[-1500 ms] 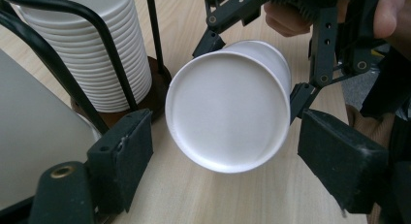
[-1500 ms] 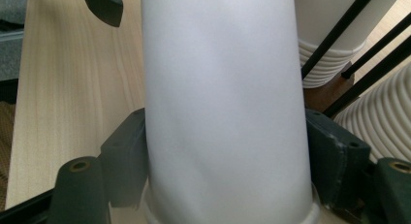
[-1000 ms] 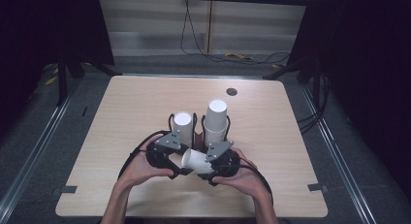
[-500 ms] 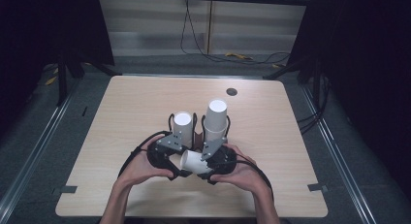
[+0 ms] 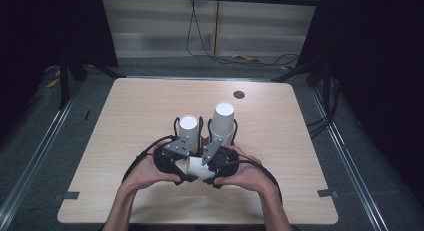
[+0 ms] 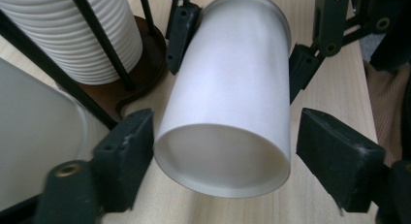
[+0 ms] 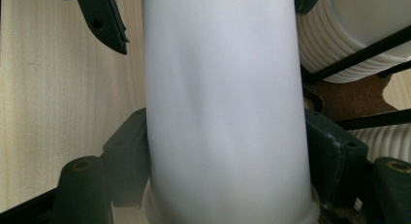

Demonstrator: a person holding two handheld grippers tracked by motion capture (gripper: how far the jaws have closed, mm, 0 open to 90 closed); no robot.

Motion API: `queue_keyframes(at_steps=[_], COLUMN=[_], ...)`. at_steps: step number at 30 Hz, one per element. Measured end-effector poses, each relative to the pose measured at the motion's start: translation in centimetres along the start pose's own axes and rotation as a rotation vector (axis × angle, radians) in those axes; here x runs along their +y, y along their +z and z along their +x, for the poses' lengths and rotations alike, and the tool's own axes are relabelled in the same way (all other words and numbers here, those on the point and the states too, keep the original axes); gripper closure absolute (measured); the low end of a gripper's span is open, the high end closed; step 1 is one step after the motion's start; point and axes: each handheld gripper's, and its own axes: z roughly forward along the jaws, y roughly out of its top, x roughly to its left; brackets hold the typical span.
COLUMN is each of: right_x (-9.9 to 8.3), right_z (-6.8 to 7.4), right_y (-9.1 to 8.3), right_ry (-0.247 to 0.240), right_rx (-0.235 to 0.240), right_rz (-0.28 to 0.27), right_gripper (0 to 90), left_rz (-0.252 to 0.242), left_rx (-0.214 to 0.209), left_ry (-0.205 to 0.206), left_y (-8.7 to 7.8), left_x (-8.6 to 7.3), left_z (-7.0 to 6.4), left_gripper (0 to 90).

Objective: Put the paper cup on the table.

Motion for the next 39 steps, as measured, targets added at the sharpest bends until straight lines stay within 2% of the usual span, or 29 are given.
queue_keyframes(at_steps=[8,10,13,17,23,32,33,35,36,37,39], right_x=[0.3,0.3,0.5,0.6,0.6,0.4,0.3,0.2,0.1,0.0,-0.2], right_z=[0.0,0.0,0.2,0.2,0.3,0.3,0.3,0.3,0.2,0.3,0.2], right_y=[0.1,0.2,0.5,0.7,0.8,0.8,0.8,0.6,0.6,0.6,0.6], right_ry=[-0.023,-0.031,-0.039,-0.042,-0.043,-0.047,-0.048,-0.035,-0.047,-0.035,-0.026], right_rx=[0.019,0.022,0.036,0.042,0.049,0.044,0.033,0.034,0.03,0.021,0.013], right_rz=[0.022,0.03,0.039,0.038,0.031,0.014,0.002,-0.015,-0.031,-0.028,-0.036], right_gripper=[27.4,27.3,27.3,27.3,27.2,25.2,24.0,23.5,21.5,20.6,18.3], left_rz=[0.028,0.028,0.038,0.035,0.045,0.007,-0.011,-0.016,-0.022,-0.011,-0.021], left_rx=[-0.016,-0.011,-0.041,-0.051,-0.075,-0.073,-0.073,-0.077,-0.072,-0.07,-0.066], left_ry=[-0.002,-0.003,0.003,-0.007,0.001,-0.008,-0.023,-0.011,-0.013,-0.01,-0.014], left_y=[0.6,0.8,1.1,1.3,1.5,1.3,1.3,1.2,1.1,1.0,0.9], left_x=[0.2,0.2,0.0,-0.2,-0.2,-0.6,-0.7,-0.7,-0.7,-0.7,-0.7], left_z=[-0.1,-0.1,0.1,0.1,0.1,0.2,0.1,0.1,0.1,0.1,0.0], left_gripper=[20.9,21.9,25.4,29.7,31.0,34.3,34.4,34.6,34.8,34.9,34.9])
